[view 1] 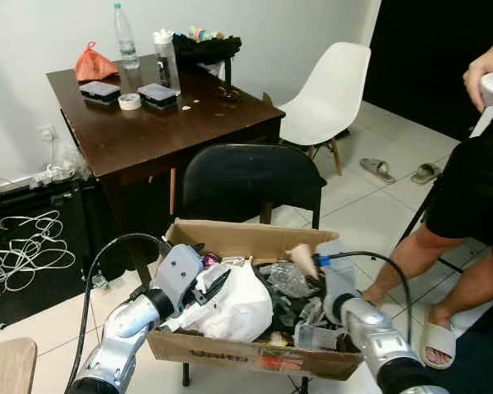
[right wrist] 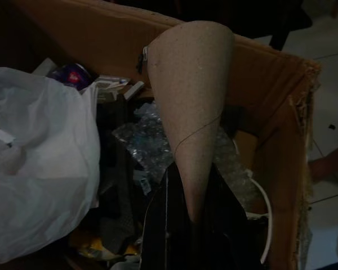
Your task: Picking trash to rubbish bin
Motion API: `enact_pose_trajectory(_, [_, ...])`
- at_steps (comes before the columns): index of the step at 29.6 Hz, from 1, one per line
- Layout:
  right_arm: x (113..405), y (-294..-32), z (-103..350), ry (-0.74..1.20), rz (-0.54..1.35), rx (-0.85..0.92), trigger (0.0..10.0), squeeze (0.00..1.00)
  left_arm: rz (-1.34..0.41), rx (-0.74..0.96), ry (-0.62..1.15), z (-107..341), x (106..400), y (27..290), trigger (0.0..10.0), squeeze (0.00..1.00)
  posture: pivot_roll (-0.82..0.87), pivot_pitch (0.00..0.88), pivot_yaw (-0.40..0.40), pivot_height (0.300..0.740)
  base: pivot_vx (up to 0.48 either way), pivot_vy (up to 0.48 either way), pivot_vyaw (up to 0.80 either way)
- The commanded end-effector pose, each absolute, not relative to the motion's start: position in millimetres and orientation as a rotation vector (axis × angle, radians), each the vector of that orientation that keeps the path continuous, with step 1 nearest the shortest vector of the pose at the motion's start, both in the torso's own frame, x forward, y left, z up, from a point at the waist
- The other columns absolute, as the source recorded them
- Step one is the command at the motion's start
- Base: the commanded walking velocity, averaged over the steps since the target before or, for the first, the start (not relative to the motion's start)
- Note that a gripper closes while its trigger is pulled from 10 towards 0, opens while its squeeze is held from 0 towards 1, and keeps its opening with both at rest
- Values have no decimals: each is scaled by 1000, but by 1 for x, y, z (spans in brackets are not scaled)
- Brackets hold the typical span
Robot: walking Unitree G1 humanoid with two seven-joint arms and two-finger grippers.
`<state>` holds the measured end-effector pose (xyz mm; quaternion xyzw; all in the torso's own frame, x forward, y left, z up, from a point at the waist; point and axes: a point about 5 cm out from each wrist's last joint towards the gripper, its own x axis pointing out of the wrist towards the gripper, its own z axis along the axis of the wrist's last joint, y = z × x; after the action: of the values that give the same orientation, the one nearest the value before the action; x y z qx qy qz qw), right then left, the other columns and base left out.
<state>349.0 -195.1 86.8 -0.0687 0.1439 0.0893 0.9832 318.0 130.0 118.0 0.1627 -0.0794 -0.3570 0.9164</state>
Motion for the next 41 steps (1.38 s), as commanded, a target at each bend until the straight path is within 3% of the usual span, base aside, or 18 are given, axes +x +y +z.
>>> enact_pose_trajectory(1, [347,-198,83,299,172,-118,10000,0,-747,358,-137,110,314,135,10000,0,-232,161,55,740,0,0,0])
enact_pose_trajectory(2, [347,-198,84,291,174,-112,10000,0,-749,358,-139,111,315,135,10000,0,-232,161,55,740,0,0,0])
enact_pose_trajectory(3, [348,-198,86,271,173,-101,10000,1000,-751,359,-141,111,315,134,10000,0,-239,158,61,740,0,0,0])
enact_pose_trajectory(9, [350,-195,92,219,177,-91,10000,1000,-755,359,-144,112,316,132,10000,0,-242,155,59,740,0,0,0])
enact_pose_trajectory(14, [349,-216,92,229,75,-111,10000,1000,-748,367,-141,111,317,131,10000,0,-240,149,50,740,0,0,0])
enact_pose_trajectory(15, [348,-237,97,221,-6,-111,10000,1000,-743,367,-142,111,317,131,10000,0,-237,145,46,740,0,0,0])
enact_pose_trajectory(20, [340,-274,102,213,-139,-108,10000,1000,-741,358,-146,110,317,129,10000,0,-238,143,39,740,0,0,0])
enact_pose_trajectory(21, [331,-299,103,222,-229,-113,10000,1000,-741,346,-144,110,316,129,10000,0,-239,141,38,740,0,0,0])
enact_pose_trajectory(23, [311,-336,102,242,-363,-106,10000,404,-745,337,-118,105,315,128,10000,0,-239,142,38,740,0,0,0])
enact_pose_trajectory(24, [311,-336,102,242,-363,-106,10000,404,-745,337,-118,105,315,128,10000,0,-239,142,38,740,0,0,0])
enact_pose_trajectory(25, [301,-350,99,251,-418,-101,10000,0,-755,334,-99,101,314,128,10000,0,-241,142,38,740,0,0,0])
enact_pose_trajectory(28, [269,-380,86,301,-572,-102,10000,0,-798,282,-36,89,309,125,10000,0,-253,144,45,740,0,0,0])
enact_pose_trajectory(31, [246,-388,66,380,-651,-76,10000,0,-849,181,19,81,304,124,10000,0,-262,146,52,740,0,0,0])
enact_pose_trajectory(35, [213,-381,24,548,-685,-47,10000,0,-932,74,125,63,291,131,10000,0,-265,149,56,740,0,0,0])
enact_pose_trajectory(41, [189,-361,-11,691,-655,-22,10000,0,-958,-2,198,52,281,144,10000,0,-259,149,59,740,0,0,0])
